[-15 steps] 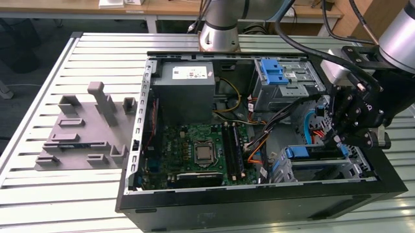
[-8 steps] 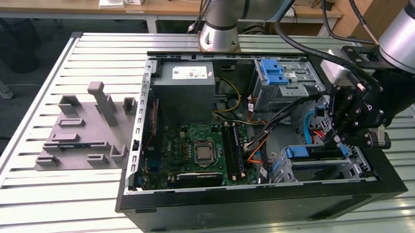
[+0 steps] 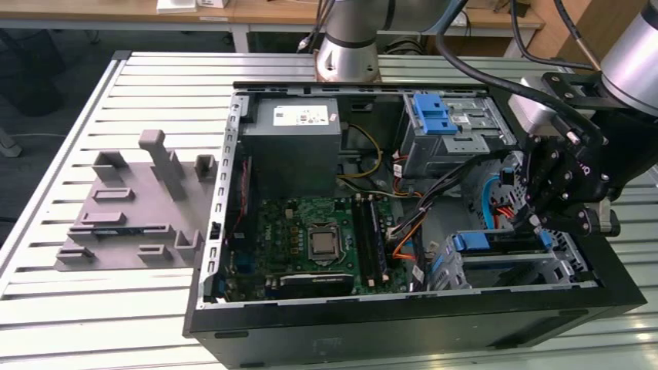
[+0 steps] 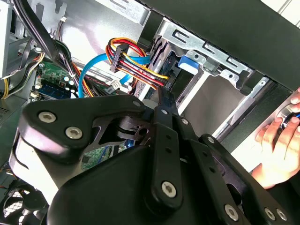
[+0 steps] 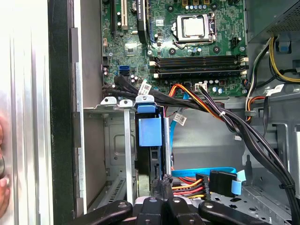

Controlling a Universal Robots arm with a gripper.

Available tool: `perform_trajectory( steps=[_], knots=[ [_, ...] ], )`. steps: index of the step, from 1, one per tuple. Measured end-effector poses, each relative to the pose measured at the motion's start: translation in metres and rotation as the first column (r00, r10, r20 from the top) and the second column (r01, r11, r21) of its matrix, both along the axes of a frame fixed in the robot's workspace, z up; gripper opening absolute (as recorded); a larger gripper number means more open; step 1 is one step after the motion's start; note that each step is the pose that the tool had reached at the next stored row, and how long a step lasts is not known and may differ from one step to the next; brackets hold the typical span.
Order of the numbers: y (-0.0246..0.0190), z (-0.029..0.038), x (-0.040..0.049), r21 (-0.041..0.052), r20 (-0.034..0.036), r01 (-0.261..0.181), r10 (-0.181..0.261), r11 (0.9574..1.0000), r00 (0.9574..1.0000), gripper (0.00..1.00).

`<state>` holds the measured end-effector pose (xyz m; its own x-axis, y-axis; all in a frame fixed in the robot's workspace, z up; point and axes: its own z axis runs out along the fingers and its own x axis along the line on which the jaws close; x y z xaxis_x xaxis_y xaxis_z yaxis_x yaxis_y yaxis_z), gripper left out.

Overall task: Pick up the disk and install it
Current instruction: 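Insert the second disk wire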

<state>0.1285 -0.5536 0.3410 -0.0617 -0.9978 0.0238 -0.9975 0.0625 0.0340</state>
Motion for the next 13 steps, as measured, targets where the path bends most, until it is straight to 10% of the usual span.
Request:
perform_trajectory(
  steps=[13],
  knots=[
    [0.0, 0.0004, -0.0073, -0.0001, 0.0, 0.0, 0.0, 1.0, 1.0, 0.11]
  ],
)
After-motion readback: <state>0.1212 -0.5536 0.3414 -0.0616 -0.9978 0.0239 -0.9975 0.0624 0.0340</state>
